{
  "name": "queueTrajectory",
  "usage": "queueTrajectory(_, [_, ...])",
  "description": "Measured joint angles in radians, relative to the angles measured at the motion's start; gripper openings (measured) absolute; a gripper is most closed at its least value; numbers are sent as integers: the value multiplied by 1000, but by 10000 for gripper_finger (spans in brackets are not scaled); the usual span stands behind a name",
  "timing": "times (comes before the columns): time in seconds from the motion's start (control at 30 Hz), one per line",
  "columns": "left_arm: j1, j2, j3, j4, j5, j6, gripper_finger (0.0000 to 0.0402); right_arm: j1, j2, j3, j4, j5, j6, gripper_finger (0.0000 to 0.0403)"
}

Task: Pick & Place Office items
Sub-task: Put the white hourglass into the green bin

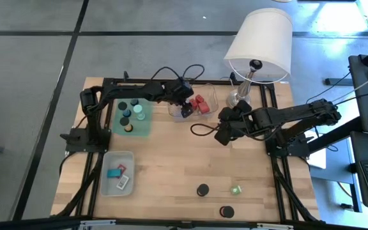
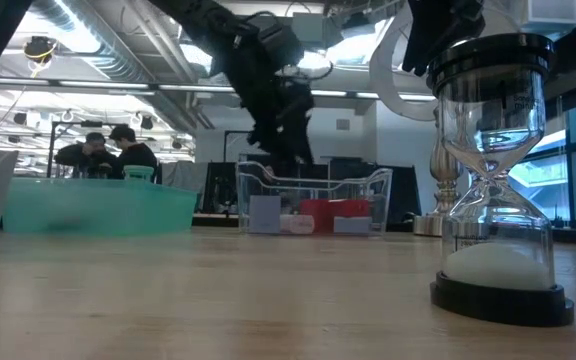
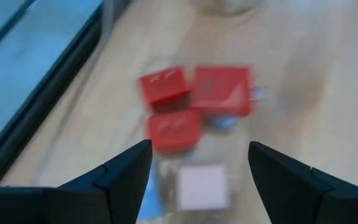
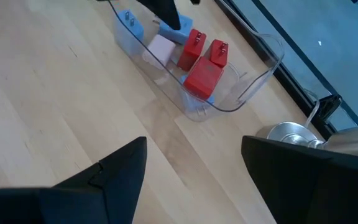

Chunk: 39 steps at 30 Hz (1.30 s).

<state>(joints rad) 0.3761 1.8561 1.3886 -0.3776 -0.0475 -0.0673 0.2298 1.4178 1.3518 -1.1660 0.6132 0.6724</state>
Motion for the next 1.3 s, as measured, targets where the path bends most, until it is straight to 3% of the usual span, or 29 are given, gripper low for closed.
queueTrajectory(0.27, [-81,0,47,-14,161,5,259,0,0,0,0,0,-7,265])
queueTrajectory(0.47, [-159,-5,47,-196,197,47,259,0,0,0,0,-51,-7,265])
queueTrajectory(0.6, [-210,-35,47,-301,195,46,259,7,0,0,0,-132,-71,265])
queueTrajectory(0.83, [-319,-115,48,-320,179,24,259,49,0,0,27,-116,-261,265])
queueTrajectory(1.07, [-461,-131,47,-329,134,-91,259,88,0,0,72,-238,-318,265])
queueTrajectory(1.3, [-633,-91,46,-175,7,-108,259,172,-17,0,58,-240,-317,265])
